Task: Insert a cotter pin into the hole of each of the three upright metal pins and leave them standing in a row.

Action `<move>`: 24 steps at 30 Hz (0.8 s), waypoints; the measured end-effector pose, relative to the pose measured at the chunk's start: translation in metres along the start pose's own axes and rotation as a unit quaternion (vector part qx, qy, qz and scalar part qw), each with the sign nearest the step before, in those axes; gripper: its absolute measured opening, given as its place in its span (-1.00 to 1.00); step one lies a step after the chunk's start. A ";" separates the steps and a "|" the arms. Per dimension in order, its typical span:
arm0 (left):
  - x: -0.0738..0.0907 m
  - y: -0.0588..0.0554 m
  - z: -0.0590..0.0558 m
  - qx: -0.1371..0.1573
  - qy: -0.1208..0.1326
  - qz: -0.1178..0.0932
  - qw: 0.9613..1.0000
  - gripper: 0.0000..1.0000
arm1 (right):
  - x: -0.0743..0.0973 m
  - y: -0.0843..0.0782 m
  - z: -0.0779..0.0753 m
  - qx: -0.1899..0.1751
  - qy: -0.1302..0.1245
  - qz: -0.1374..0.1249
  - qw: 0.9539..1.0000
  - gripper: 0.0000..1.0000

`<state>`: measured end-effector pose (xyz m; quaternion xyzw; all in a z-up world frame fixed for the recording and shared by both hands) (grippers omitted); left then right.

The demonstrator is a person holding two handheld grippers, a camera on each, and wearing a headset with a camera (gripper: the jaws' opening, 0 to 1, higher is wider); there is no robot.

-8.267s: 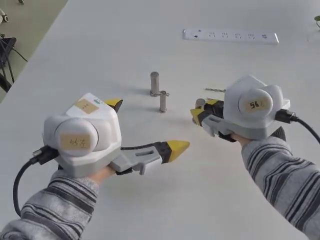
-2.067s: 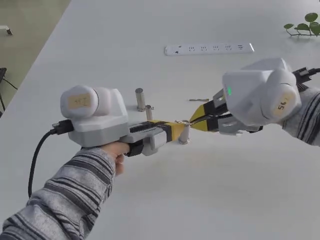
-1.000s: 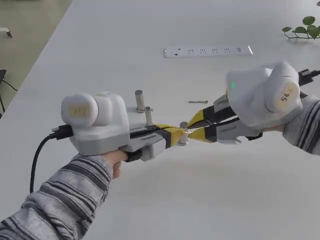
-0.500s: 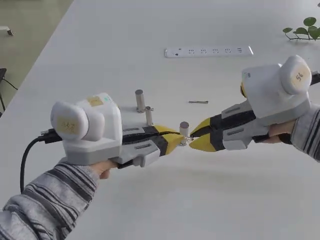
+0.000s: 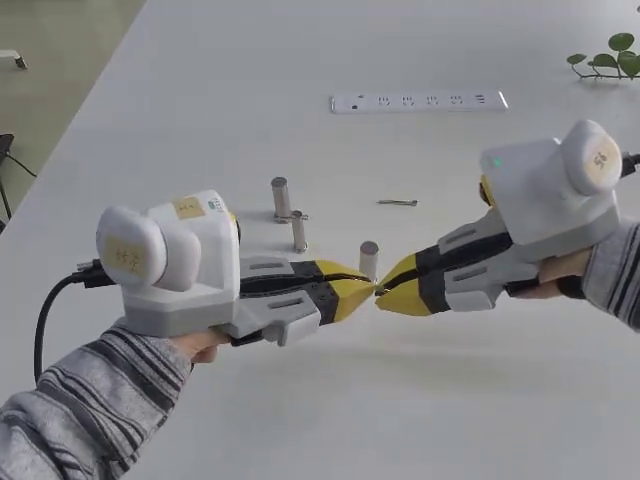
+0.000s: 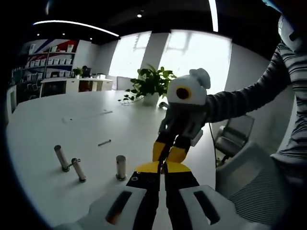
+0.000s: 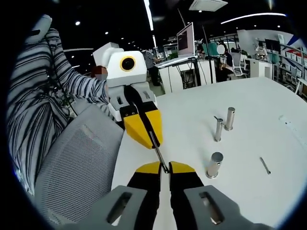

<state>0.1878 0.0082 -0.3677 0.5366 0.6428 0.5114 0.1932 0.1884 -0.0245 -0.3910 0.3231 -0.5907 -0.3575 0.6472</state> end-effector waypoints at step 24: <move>-0.008 -0.013 0.009 -0.040 0.033 0.017 0.999 -0.74 | 0.004 -0.009 -0.012 0.201 -0.028 0.110 0.973 -1.00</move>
Point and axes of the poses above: the centre of the closed fingertips' face, and the gripper's own axes: x roughly backward along the fingers, z roughly to its left, y roughly out of its top, the point moved 2 cm from there along x, roughly backward along the fingers, and after that the axes turned 9 degrees about x, right-handed, at the moved point
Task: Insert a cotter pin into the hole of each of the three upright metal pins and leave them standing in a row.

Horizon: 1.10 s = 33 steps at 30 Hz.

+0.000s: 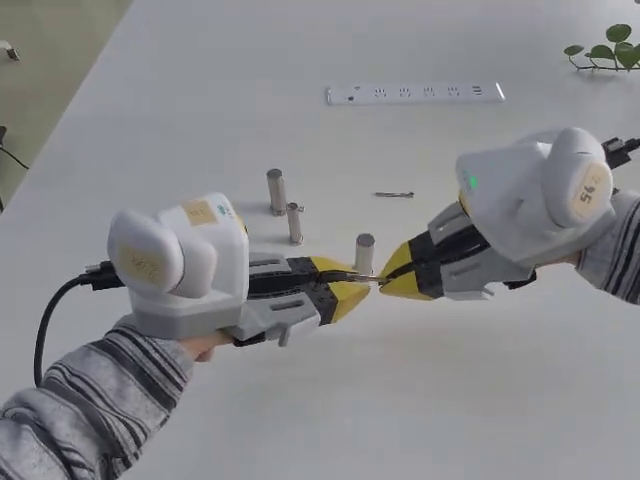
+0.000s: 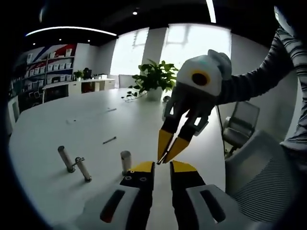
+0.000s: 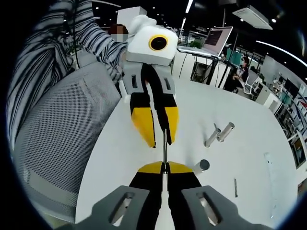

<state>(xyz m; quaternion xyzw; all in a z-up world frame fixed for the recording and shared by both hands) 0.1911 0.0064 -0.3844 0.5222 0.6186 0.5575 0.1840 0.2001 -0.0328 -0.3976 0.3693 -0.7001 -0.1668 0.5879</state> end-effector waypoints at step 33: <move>-0.038 -0.015 0.058 0.019 0.170 -0.012 0.985 -0.50 | -0.005 -0.073 -0.041 -0.050 -0.049 0.085 0.994 -1.00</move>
Point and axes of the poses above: the centre of the closed fingertips' face, and the gripper's own axes: x roughly backward along the fingers, z roughly to its left, y roughly out of its top, the point moved 2 cm from there along x, roughly backward along the fingers, and after that the axes turned 9 degrees about x, right-handed, at the moved point
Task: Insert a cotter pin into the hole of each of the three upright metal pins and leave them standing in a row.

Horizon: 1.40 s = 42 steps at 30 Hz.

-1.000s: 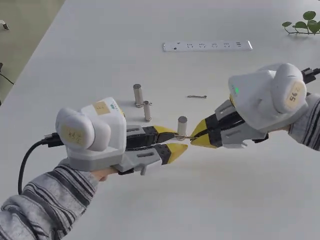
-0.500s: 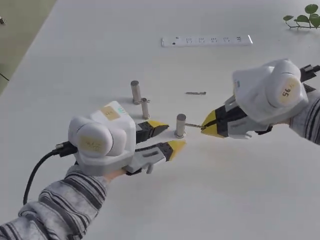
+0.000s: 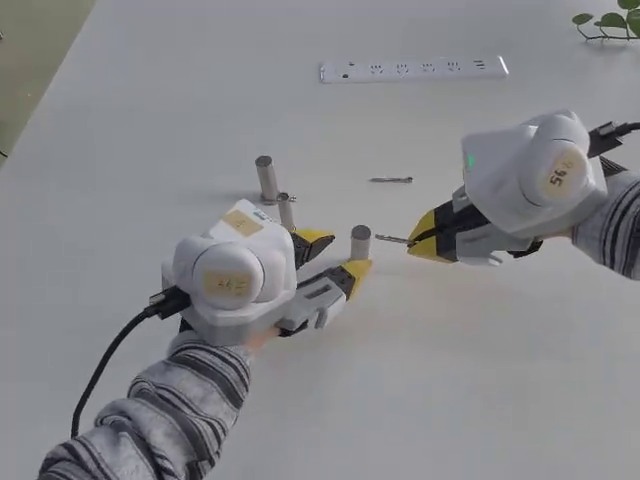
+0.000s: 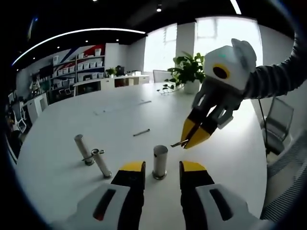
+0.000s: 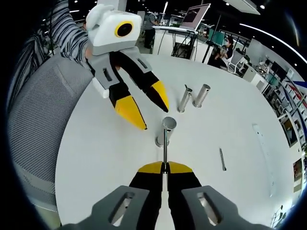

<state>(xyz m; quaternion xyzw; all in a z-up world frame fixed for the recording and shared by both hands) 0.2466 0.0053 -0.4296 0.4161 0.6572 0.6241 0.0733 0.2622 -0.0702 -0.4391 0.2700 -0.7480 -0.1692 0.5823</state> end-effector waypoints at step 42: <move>-0.037 -0.021 0.009 0.027 0.027 0.033 0.999 -0.80 | -0.007 0.006 -0.006 0.044 0.008 0.015 0.999 -1.00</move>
Point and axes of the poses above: the centre of the closed fingertips' face, and the gripper's own axes: x roughly backward along the fingers, z roughly to its left, y roughly out of its top, the point moved 2 cm from there along x, roughly backward along the fingers, and after that the axes turned 9 degrees about x, right-handed, at the moved point
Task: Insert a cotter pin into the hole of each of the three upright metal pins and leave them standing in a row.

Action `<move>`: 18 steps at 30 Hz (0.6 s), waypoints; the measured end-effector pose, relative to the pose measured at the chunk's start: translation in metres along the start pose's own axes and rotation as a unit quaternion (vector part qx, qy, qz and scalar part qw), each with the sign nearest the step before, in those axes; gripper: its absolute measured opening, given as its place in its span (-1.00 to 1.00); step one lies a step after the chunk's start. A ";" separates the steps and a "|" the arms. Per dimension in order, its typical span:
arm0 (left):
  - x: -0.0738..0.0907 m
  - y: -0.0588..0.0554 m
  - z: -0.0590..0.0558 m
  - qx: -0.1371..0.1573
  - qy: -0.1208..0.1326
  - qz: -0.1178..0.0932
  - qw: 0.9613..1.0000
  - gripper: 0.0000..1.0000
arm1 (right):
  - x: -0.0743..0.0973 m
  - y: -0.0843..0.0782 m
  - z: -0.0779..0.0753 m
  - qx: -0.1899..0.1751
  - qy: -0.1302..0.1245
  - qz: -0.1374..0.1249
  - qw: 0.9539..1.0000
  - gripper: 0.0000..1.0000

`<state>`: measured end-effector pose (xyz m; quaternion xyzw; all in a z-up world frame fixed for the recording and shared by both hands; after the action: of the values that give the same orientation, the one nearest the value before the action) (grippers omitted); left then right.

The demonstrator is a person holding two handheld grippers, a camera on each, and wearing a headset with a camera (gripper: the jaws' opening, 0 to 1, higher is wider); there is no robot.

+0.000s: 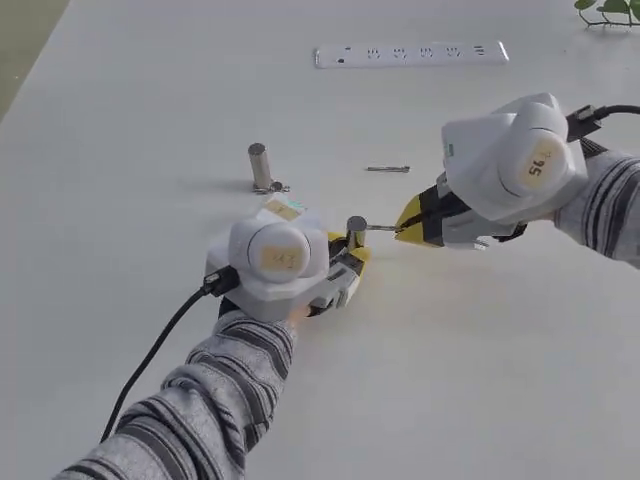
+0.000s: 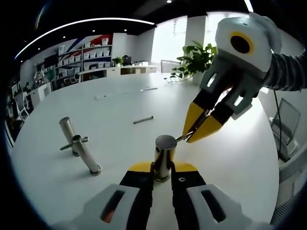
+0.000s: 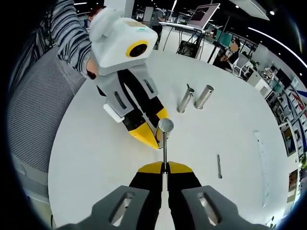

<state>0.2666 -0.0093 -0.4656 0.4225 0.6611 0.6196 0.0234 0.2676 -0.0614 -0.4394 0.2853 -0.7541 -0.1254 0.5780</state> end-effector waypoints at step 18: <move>0.000 0.000 -0.001 -0.035 0.003 0.000 0.999 -0.82 | 0.005 0.016 0.000 0.009 0.011 -0.022 1.000 -1.00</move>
<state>0.2663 -0.0102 -0.4660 0.4198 0.6392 0.6433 0.0365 0.2626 -0.0511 -0.4273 0.3080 -0.7424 -0.1282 0.5809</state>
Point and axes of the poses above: the centre of the closed fingertips' face, and the gripper's own axes: x roughly backward along the fingers, z roughly to its left, y roughly out of its top, the point moved 2 cm from there along x, roughly backward along the fingers, and after that the axes turned 9 degrees about x, right-handed, at the moved point
